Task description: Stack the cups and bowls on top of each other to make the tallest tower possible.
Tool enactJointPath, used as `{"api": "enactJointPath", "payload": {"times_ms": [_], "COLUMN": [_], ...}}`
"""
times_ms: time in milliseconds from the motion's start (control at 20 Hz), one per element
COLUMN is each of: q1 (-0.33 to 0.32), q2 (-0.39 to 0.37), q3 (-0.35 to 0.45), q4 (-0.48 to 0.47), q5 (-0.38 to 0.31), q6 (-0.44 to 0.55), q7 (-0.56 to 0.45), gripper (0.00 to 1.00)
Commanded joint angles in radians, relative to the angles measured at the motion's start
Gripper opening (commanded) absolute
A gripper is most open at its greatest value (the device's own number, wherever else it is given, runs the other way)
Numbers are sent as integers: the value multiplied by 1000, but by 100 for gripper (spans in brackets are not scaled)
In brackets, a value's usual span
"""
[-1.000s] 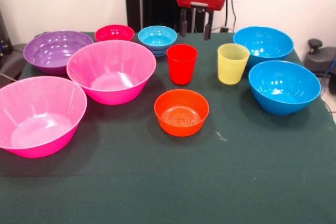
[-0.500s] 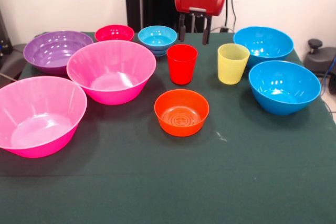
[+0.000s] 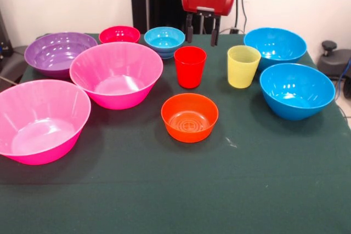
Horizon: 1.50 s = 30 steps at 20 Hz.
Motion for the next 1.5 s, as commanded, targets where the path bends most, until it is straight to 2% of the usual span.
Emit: {"api": "enactJointPath", "payload": {"times_ms": [50,550,750,1250,1500], "q1": [5,26,38,24,49], "q2": [42,53,80,101,119], "q3": [33,36,26,47,40], "q4": [2,-17,-32,-35,-67], "q5": [-38,-26,-23,-33,-15], "q6": [6,12,-13,-47,-35], "q7": [112,115,123,123,125], "gripper": [100,100,100,100,100]}}
